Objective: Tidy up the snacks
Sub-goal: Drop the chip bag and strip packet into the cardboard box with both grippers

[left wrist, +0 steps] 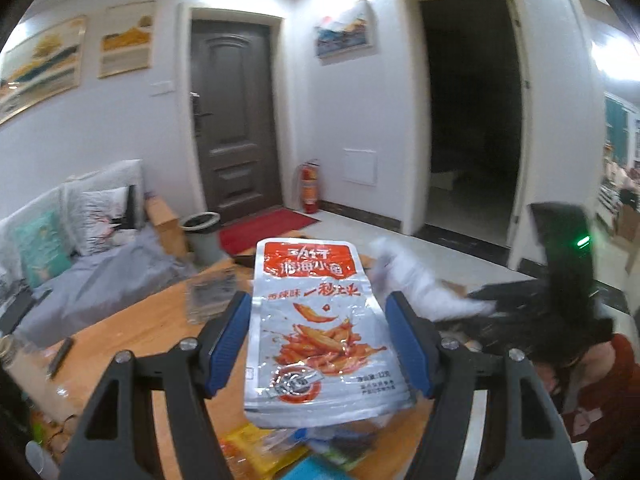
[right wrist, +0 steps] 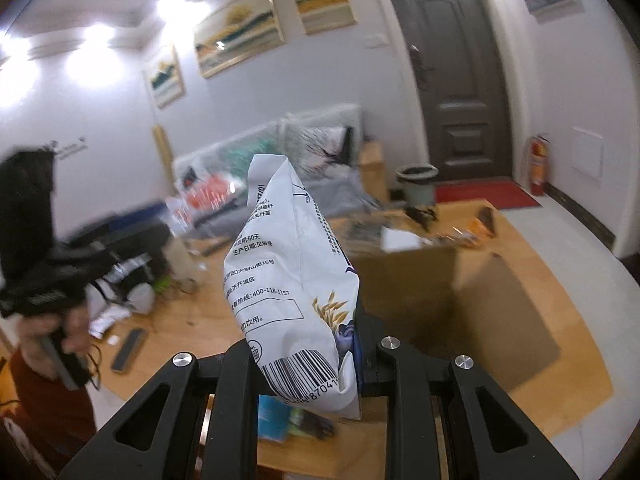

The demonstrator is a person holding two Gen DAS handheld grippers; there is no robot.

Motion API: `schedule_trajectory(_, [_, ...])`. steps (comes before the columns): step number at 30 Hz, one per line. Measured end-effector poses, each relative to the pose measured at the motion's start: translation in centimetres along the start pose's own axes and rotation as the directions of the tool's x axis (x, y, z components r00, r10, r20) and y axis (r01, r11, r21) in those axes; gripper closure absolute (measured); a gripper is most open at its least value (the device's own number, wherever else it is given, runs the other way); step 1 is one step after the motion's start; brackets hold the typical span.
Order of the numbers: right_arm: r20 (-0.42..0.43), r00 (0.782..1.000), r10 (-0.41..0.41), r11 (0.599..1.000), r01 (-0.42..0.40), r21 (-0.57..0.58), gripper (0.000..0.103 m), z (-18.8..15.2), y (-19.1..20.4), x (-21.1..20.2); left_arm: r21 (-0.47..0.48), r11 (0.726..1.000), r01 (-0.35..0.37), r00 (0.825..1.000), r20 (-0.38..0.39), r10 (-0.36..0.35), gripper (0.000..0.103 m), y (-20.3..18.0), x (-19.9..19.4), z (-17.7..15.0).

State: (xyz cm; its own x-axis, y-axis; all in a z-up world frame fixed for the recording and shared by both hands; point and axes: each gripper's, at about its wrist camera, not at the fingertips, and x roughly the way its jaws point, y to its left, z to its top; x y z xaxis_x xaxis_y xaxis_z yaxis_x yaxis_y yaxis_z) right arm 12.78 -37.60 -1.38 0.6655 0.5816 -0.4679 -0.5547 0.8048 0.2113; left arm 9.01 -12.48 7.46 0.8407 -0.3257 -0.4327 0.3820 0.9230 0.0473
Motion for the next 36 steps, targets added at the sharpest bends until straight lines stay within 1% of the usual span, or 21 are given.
schedule_trajectory(2, [-0.042,0.999,-0.026,0.999,0.027,0.021,0.087,-0.6,-1.9,0.8,0.006,0.999,0.046,0.999,-0.024,-0.045,0.037,-1.4,1.9,0.6])
schedule_trajectory(4, [-0.084,0.996,-0.037,0.999,0.040,0.032,0.087,-1.1,-3.5,1.9,0.018,0.998,0.068,0.997,-0.047,-0.067,0.037,-2.5,3.7,0.9])
schedule_trajectory(9, [-0.171,0.985,-0.015,1.000,0.018,0.015,0.087,-1.9,-5.3,4.2,0.016,0.992,0.126,0.986,-0.113,-0.124,0.037,-3.9,7.9,0.9])
schedule_trajectory(12, [-0.209,0.978,-0.017,1.000,0.017,0.001,0.086,-1.9,-6.0,5.4,0.023,0.991,0.133,0.979,-0.157,-0.128,0.037,-5.1,10.3,0.8])
schedule_trajectory(15, [-0.227,0.974,-0.024,1.000,0.022,-0.011,0.085,-2.0,-6.4,6.3,0.021,0.990,0.137,0.972,-0.197,-0.131,0.036,-5.3,12.4,0.9])
schedule_trajectory(17, [-0.244,0.970,-0.019,1.000,0.019,0.000,0.082,-2.1,-6.4,7.0,0.015,0.991,0.133,0.967,-0.220,-0.127,0.036,-5.5,13.7,0.7])
schedule_trajectory(19, [-0.277,0.960,-0.040,0.999,0.040,-0.005,0.079,-2.6,-6.5,7.7,0.020,0.992,0.128,0.963,-0.243,-0.119,0.033,-5.3,14.5,0.4])
schedule_trajectory(20, [-0.287,0.956,-0.056,0.998,0.052,-0.021,0.073,-3.0,-6.5,7.9,0.026,0.992,0.121,0.961,-0.252,-0.110,0.024,-5.2,14.8,0.2])
schedule_trajectory(21, [-0.288,0.956,-0.057,0.998,0.051,-0.028,0.060,-3.1,-6.5,8.1,0.032,0.993,0.115,0.962,-0.252,-0.103,0.016,-5.3,14.6,-0.2])
schedule_trajectory(22, [-0.279,0.959,-0.055,0.998,0.047,-0.036,0.051,-3.4,-6.3,7.9,0.044,0.993,0.105,0.964,-0.248,-0.091,0.014,-5.3,14.7,-0.2])
schedule_trajectory(23, [-0.262,0.964,-0.052,0.998,0.043,-0.038,0.036,-3.4,-6.2,7.7,0.055,0.994,0.097,0.966,-0.245,-0.081,0.012,-5.2,14.7,-0.3])
schedule_trajectory(24, [-0.240,0.970,-0.047,0.998,0.039,-0.040,0.028,-3.4,-6.0,7.3,0.058,0.994,0.095,0.966,-0.245,-0.078,0.012,-5.2,14.7,-0.4])
schedule_trajectory(27, [-0.203,0.979,-0.035,0.999,0.027,-0.043,0.021,-3.0,-5.5,6.2,0.042,0.994,0.100,0.967,-0.241,-0.087,0.012,-4.7,14.5,-0.6])
schedule_trajectory(32, [-0.207,0.977,-0.043,0.998,0.031,-0.058,0.021,-2.5,-5.0,6.2,0.025,0.996,0.084,0.973,-0.220,-0.076,0.007,-3.5,13.7,-0.5])
schedule_trajectory(36, [-0.199,0.979,-0.038,0.998,0.027,-0.057,0.021,-2.2,-4.6,5.9,0.008,0.997,0.079,0.976,-0.202,-0.076,0.007,-3.0,12.3,-0.3])
